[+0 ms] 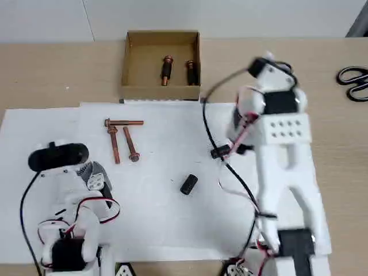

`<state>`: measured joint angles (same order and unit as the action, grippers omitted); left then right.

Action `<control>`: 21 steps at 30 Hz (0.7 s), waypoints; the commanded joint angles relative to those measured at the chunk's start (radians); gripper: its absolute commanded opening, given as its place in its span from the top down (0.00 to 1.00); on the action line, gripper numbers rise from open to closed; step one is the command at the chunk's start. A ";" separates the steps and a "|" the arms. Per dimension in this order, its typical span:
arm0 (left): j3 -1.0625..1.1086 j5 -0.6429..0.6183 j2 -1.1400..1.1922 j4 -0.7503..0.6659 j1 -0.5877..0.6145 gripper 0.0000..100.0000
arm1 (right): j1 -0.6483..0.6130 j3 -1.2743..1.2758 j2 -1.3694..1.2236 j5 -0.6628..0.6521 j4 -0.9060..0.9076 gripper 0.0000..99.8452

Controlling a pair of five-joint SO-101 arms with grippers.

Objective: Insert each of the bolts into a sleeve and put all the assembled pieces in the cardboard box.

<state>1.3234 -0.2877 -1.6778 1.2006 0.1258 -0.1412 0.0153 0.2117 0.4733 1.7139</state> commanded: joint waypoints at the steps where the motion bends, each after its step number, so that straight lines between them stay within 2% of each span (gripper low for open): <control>1: -0.200 -0.003 0.207 0.018 -0.002 0.99 | 0.042 0.170 0.182 -0.006 0.008 1.00; 11: -0.736 -0.163 0.902 0.091 -0.002 0.99 | 0.174 0.605 0.547 -0.008 -0.085 1.00; 17: -0.931 -0.178 1.226 0.104 -0.002 0.99 | 0.209 0.749 0.757 -0.008 -0.094 1.00; 21: -0.986 -0.218 1.381 0.103 -0.006 0.99 | 0.236 0.815 0.872 -0.008 -0.097 1.00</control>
<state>0.4058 -0.4687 -0.3813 1.3019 0.1258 0.0736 0.8147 1.0065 0.4733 1.6310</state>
